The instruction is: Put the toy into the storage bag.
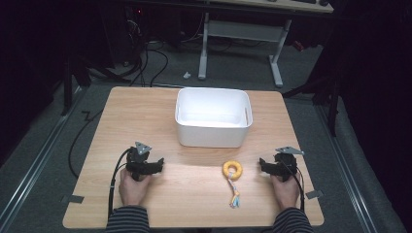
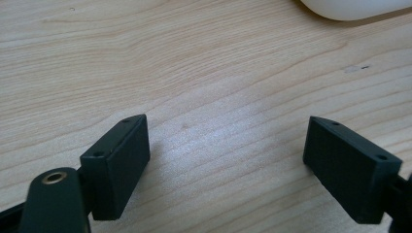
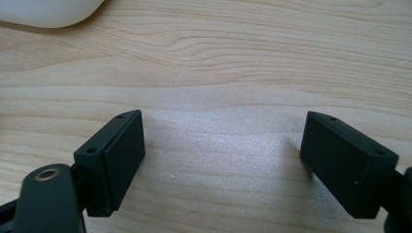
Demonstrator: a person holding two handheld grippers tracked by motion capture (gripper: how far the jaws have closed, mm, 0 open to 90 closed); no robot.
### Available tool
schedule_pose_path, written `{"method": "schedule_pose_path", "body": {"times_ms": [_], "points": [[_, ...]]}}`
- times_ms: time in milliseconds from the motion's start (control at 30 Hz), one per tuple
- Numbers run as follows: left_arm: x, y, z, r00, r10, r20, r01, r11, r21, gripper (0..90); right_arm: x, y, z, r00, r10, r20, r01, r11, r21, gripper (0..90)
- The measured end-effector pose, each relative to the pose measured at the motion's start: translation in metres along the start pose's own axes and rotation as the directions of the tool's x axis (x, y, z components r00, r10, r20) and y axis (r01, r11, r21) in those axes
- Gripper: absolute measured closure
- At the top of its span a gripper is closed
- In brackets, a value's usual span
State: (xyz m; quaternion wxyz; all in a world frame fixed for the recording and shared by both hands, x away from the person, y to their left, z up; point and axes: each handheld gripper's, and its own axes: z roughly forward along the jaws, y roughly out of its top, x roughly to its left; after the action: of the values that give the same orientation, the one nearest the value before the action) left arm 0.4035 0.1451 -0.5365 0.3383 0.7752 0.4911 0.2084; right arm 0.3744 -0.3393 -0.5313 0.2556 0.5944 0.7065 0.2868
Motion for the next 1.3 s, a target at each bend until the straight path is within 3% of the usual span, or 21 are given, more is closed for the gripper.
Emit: {"method": "schedule_pose_path", "body": {"times_ms": [967,1300], "points": [[0.0001,0.0,0.0,1.0,-0.002,0.0,0.002,1.0,-0.001,17.4,0.0012,-0.0005,-0.0009,0.9996,-0.02,-0.018,0.02,1.0,0.003,16.7],[0.0001,0.0,-0.0001,1.0,-0.002,0.0,0.002,1.0,-0.001,17.5,0.0009,0.0006,-0.0071,0.9992,-0.031,-0.026,0.032,0.999,0.026,31.8]]}}
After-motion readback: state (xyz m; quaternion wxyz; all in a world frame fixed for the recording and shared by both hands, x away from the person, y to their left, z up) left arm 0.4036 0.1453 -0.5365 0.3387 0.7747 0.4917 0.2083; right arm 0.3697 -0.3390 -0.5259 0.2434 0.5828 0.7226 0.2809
